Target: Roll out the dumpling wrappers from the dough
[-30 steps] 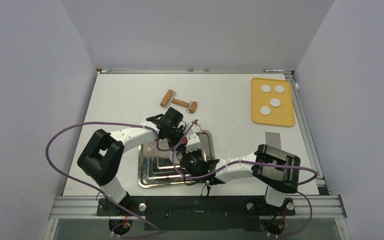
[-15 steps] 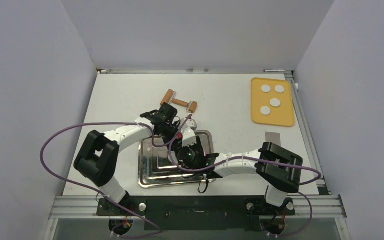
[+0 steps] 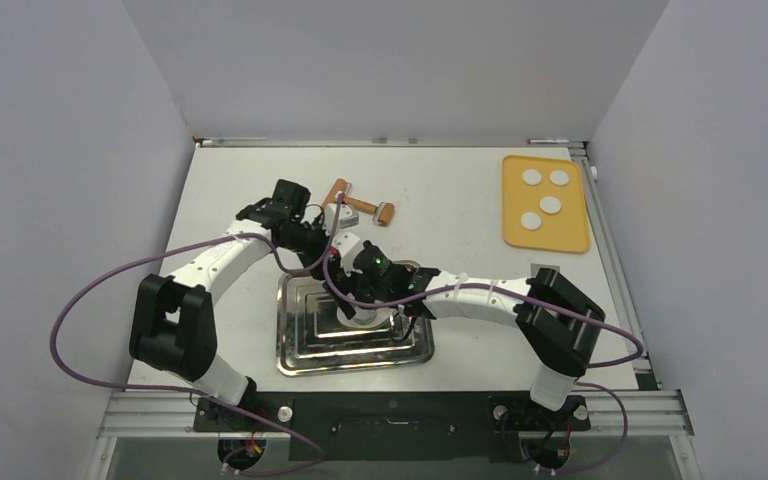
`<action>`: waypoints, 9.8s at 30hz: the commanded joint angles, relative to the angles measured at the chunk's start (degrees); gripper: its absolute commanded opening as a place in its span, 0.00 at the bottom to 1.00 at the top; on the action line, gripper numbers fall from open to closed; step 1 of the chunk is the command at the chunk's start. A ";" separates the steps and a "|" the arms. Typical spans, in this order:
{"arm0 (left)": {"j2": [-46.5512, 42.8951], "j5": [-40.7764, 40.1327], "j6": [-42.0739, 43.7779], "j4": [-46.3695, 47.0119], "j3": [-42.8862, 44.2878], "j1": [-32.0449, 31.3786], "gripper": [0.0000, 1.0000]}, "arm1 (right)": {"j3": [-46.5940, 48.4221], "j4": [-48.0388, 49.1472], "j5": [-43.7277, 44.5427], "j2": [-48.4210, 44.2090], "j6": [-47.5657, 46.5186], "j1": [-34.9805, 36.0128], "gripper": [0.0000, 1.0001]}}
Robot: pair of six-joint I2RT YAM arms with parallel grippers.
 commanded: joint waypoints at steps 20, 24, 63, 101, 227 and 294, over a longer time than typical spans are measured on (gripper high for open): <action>-0.67 -7.60 4.50 0.26 -3.55 5.73 0.63 | 3.18 -10.51 -9.81 2.24 -20.68 0.53 0.84; 0.95 -12.28 4.23 1.31 -4.25 5.82 0.65 | 3.46 -11.74 -9.36 4.09 -20.99 0.01 0.80; 7.14 -16.89 8.05 3.36 -1.66 5.96 0.69 | 4.64 -12.02 -7.81 5.44 -16.90 -1.91 0.43; 13.51 -20.09 13.97 6.50 0.28 3.68 0.86 | -1.29 -3.06 10.22 10.87 -6.08 4.14 0.08; 15.38 -22.07 14.59 8.59 -2.57 0.99 0.00 | 9.02 -14.45 14.91 17.67 8.15 5.74 0.08; 13.84 -19.44 18.32 9.67 -2.47 0.28 0.00 | 0.49 1.64 17.56 3.49 1.87 -0.50 0.09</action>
